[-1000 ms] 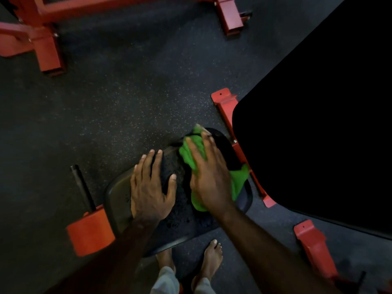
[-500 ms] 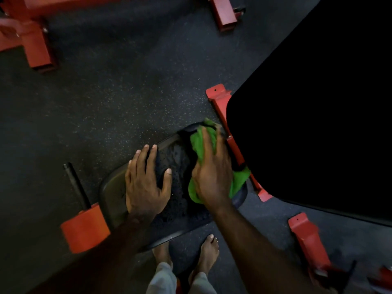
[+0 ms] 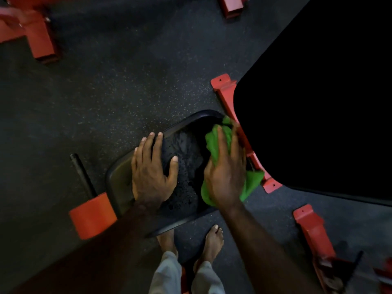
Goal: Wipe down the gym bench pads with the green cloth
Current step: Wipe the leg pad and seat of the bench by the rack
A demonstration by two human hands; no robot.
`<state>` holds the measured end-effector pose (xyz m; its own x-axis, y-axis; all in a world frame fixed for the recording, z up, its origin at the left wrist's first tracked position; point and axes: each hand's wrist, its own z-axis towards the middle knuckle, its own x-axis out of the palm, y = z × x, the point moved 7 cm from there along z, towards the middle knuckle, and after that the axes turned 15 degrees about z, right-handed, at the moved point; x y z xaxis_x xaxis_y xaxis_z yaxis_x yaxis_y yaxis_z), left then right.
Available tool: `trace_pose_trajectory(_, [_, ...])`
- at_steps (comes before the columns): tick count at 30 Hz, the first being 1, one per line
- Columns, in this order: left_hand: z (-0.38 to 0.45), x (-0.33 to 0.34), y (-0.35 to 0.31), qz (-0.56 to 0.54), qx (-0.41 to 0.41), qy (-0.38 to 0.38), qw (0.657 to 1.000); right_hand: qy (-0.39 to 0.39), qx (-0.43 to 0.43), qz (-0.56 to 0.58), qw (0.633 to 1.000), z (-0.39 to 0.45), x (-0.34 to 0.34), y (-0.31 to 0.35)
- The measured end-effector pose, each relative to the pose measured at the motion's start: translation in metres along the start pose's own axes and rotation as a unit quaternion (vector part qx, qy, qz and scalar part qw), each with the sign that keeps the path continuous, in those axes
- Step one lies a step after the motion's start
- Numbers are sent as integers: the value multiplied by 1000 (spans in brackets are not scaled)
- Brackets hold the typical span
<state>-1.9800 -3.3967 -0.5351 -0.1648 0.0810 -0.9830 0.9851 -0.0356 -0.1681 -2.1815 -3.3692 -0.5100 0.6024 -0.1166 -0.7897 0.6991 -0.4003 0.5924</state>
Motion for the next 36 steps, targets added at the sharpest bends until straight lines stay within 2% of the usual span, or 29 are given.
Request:
trace_pose_trajectory(3, [0, -1, -1, 3, 2, -1, 1000, -47, 59, 49, 996, -53, -21, -40])
trace_pose_trajectory(6, [0, -1, -2, 5, -1, -8, 1000, -62, 121, 75, 988, -74, -18, -50])
trace_pose_trajectory(11, [0, -2, -2, -2, 2, -18, 1000, 58, -49, 1, 997, -26, 22, 25])
trace_pose_trajectory(14, [0, -2, -2, -4, 3, -16, 1000, 72, -77, -13, 994, -9, 26, 34])
trace_pose_trajectory(18, [0, -3, -2, -10, 6, -17, 1000, -5, 3, 14, 1000, -52, -5, -22])
trace_pose_trajectory(22, [0, -4, -2, -8, 5, -23, 1000, -78, 109, 117, 984, -92, -12, -54])
trace_pose_trajectory(24, [-1, -3, -3, -9, 6, -24, 1000, -71, 78, 90, 990, -76, -5, -36])
trace_pose_trajectory(27, [-2, -3, -3, -12, 5, -30, 999, 51, -71, 36, 996, -46, 22, 21])
trace_pose_trajectory(29, [-2, -2, -1, -14, -1, -32, 999, 83, -111, 24, 990, -35, 30, 30])
trace_pose_trajectory(32, [-1, -2, -2, -15, 4, -32, 999, 31, -51, -5, 998, -46, 14, -5])
trace_pose_trajectory(36, [-1, -1, -1, -15, 2, -25, 1000, -81, 86, 81, 990, -94, -10, -58])
